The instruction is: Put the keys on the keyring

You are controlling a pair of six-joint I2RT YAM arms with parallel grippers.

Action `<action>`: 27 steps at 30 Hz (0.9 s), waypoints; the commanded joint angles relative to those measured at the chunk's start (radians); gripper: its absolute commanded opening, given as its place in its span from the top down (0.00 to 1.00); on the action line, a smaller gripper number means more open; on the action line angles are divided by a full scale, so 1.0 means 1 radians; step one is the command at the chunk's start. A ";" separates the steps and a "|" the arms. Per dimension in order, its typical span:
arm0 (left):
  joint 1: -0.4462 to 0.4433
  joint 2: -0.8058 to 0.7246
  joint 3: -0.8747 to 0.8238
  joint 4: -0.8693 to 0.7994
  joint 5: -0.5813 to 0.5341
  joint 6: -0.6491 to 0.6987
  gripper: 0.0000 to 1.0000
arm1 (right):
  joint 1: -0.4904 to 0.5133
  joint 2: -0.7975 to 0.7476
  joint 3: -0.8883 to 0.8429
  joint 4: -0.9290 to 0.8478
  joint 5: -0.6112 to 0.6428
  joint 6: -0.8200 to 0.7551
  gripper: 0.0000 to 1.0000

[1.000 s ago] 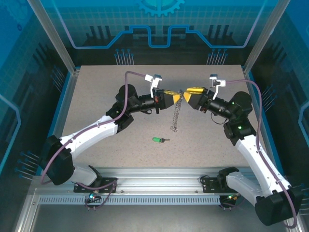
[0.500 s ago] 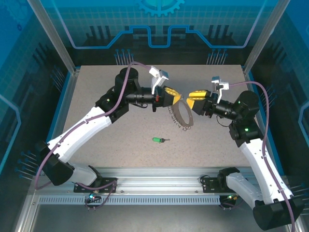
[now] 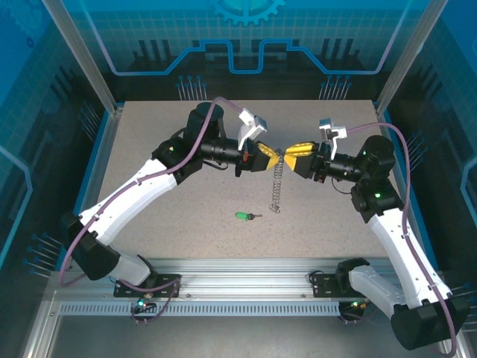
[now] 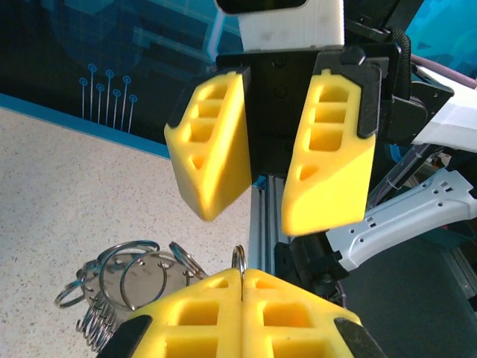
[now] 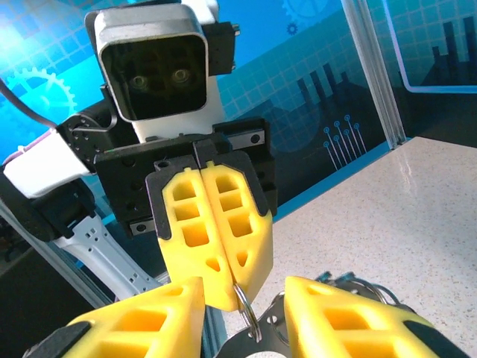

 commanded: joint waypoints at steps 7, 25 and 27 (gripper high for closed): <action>-0.001 0.010 0.071 -0.018 0.039 0.033 1.00 | 0.032 -0.001 0.019 -0.039 -0.040 -0.053 0.71; -0.004 0.023 0.096 -0.016 0.052 0.017 1.00 | 0.067 0.022 0.009 0.034 -0.031 -0.029 1.00; -0.003 0.017 0.089 -0.006 0.044 0.010 1.00 | 0.067 0.016 0.005 0.034 -0.015 -0.031 1.00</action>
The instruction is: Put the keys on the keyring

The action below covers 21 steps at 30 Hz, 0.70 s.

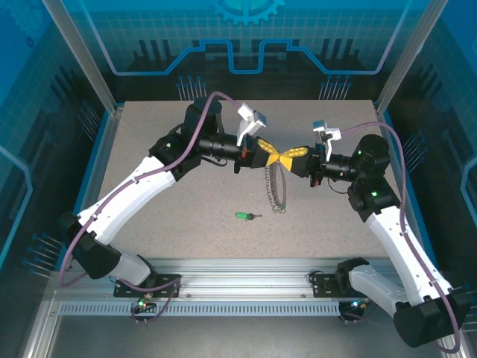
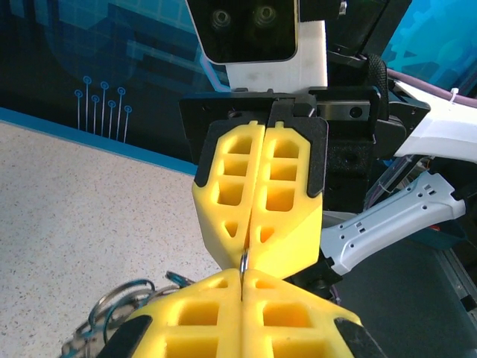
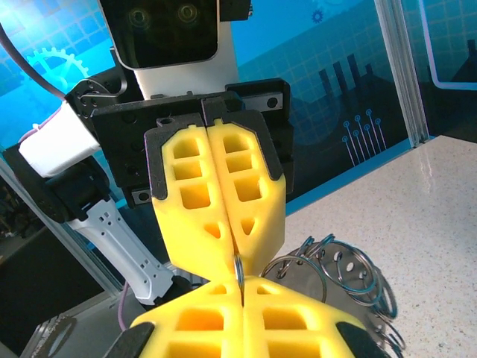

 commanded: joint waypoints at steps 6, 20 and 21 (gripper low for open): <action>0.008 -0.071 -0.097 0.200 -0.117 -0.111 0.60 | 0.007 -0.009 -0.027 0.088 0.055 0.048 1.00; 0.047 -0.177 -0.408 0.653 -0.189 -0.420 0.58 | -0.010 0.003 -0.080 0.271 0.094 0.184 1.00; 0.048 -0.172 -0.418 0.682 -0.183 -0.438 0.58 | -0.010 0.003 -0.082 0.277 0.099 0.192 1.00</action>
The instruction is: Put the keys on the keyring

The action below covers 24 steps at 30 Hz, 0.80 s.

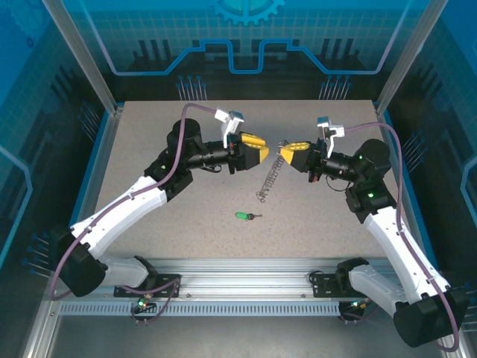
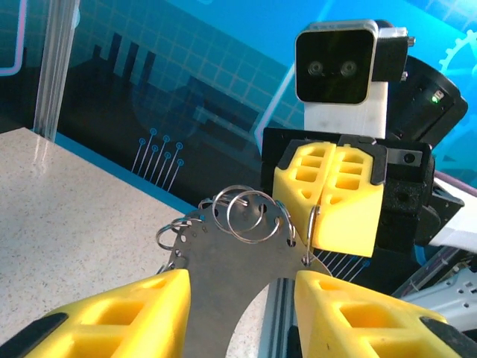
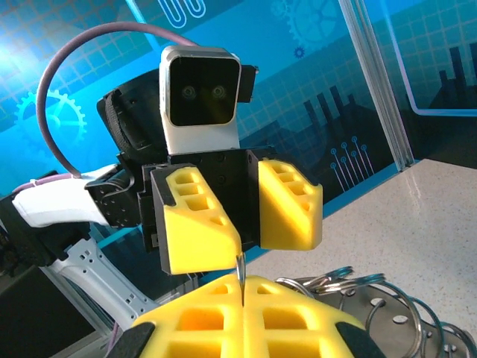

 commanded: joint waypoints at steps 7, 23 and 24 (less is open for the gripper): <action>-0.005 0.032 -0.074 0.330 0.021 -0.194 0.61 | -0.007 0.005 -0.030 0.102 0.039 0.065 1.00; -0.049 0.095 -0.054 0.377 0.036 -0.220 0.67 | -0.006 -0.003 -0.043 0.096 0.057 0.061 1.00; -0.050 0.098 -0.051 0.376 0.037 -0.219 0.68 | -0.006 -0.002 -0.043 0.096 0.058 0.062 1.00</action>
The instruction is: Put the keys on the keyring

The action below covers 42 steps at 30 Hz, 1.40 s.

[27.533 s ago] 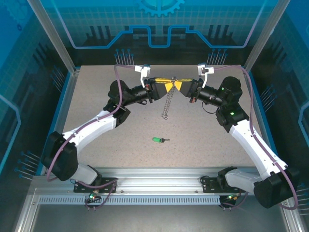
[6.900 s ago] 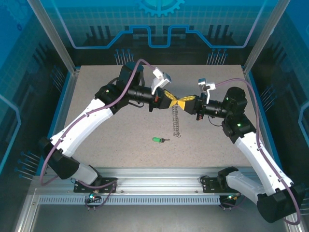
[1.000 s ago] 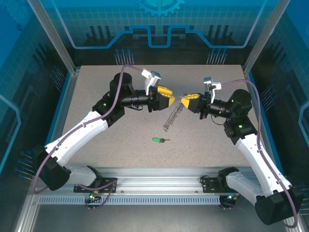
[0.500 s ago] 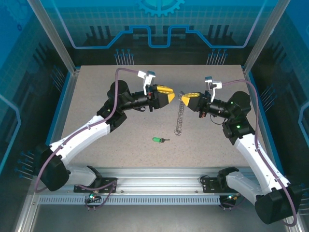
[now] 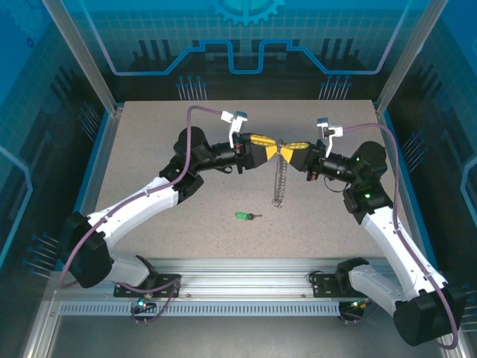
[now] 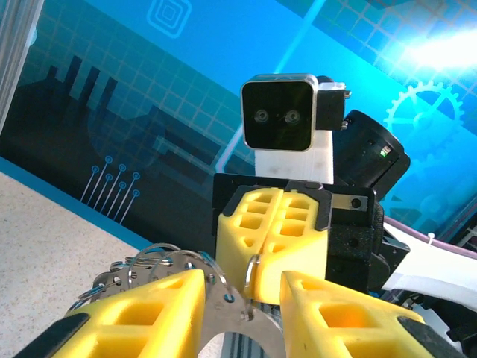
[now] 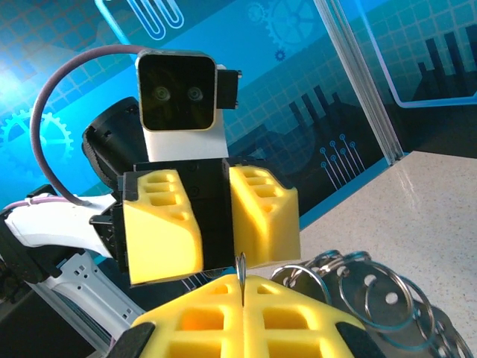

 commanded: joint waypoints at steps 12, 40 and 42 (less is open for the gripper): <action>-0.023 0.045 0.027 0.037 0.032 -0.008 0.76 | -0.007 -0.013 -0.011 0.050 0.012 0.002 1.00; -0.021 -0.036 0.064 -0.169 -0.023 0.325 1.00 | -0.120 -0.180 0.024 -0.489 0.181 -0.151 0.17; -0.021 -0.046 0.059 -0.189 -0.046 0.393 1.00 | -0.122 -0.197 0.019 -0.572 0.236 -0.175 0.15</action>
